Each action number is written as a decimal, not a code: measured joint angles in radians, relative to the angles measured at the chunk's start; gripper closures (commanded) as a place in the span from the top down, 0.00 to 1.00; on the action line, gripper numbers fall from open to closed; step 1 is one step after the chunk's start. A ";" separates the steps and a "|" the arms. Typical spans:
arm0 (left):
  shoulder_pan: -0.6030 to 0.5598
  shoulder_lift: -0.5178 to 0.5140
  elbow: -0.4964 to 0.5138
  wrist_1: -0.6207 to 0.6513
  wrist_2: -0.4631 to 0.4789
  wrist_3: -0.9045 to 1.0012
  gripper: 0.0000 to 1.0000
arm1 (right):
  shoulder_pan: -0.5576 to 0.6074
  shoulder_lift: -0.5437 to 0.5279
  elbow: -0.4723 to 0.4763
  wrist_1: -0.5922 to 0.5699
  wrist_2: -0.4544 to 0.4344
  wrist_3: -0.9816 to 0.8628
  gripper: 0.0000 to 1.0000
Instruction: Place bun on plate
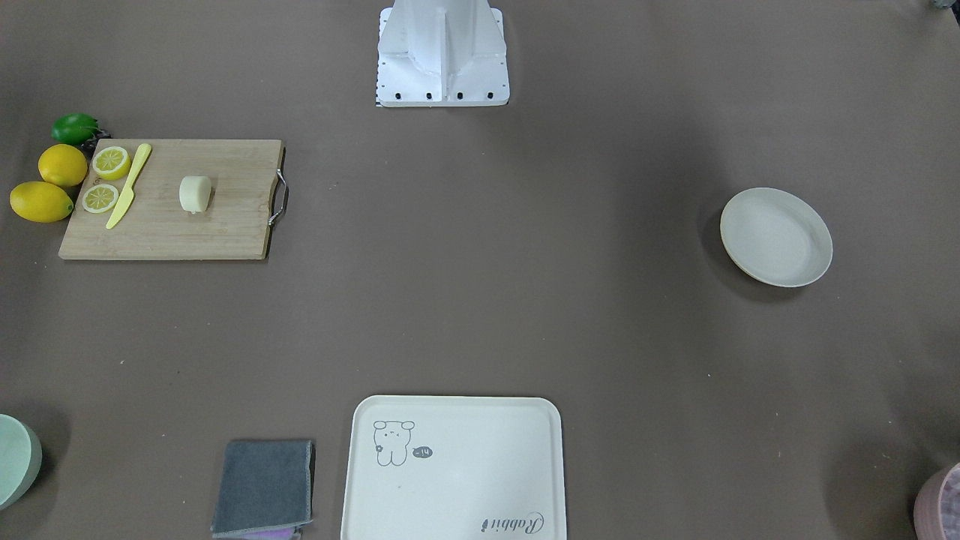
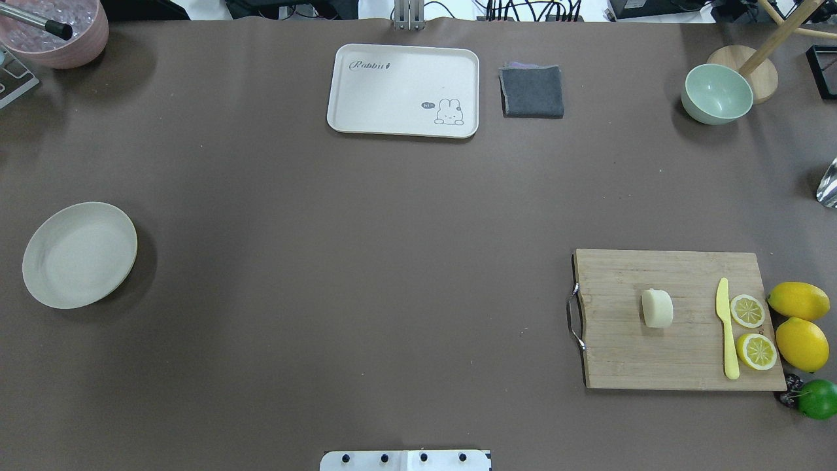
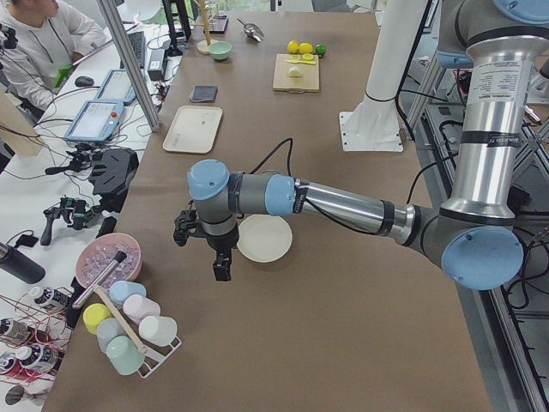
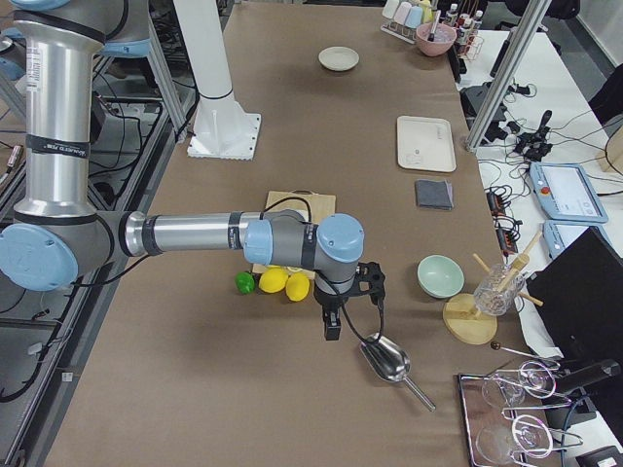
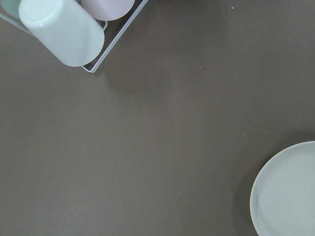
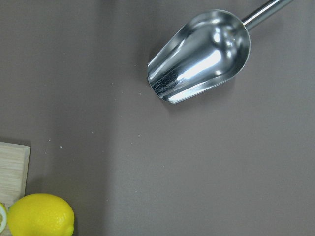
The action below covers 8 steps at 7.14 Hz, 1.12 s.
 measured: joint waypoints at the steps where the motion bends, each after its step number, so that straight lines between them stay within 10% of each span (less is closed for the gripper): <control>1: 0.001 0.002 -0.003 0.000 0.000 0.000 0.99 | 0.000 -0.001 0.000 0.000 0.000 0.000 1.00; 8: 0.005 0.023 -0.058 0.001 -0.001 0.000 0.99 | 0.001 -0.004 0.021 0.000 -0.002 -0.002 1.00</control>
